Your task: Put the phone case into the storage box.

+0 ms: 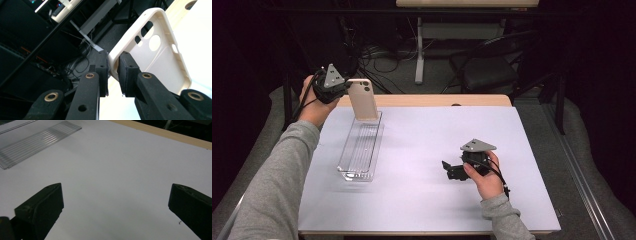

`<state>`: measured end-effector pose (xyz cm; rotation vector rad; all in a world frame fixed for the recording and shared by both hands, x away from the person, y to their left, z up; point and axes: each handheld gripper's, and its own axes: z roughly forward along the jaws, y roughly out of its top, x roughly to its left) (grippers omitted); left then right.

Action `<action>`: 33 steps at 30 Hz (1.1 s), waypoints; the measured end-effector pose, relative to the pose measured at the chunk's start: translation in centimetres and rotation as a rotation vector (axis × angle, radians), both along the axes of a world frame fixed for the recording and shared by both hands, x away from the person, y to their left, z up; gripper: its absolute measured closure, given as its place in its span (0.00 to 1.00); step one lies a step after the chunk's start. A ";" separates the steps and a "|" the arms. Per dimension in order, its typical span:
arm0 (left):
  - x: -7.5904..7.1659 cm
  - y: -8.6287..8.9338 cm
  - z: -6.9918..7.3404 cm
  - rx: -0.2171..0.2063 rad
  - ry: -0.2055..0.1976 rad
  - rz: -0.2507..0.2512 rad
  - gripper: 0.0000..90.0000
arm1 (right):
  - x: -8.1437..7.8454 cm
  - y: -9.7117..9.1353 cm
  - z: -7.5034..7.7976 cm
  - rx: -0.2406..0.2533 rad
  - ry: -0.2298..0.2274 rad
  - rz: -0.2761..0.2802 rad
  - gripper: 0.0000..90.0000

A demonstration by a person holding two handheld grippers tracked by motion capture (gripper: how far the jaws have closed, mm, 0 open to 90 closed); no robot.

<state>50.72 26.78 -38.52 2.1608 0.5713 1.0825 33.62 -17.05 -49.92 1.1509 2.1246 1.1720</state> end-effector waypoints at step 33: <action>2.2 -1.0 -4.2 0.044 -0.008 0.018 0.88 | -0.2 -1.0 -0.1 0.007 -0.001 -0.026 0.00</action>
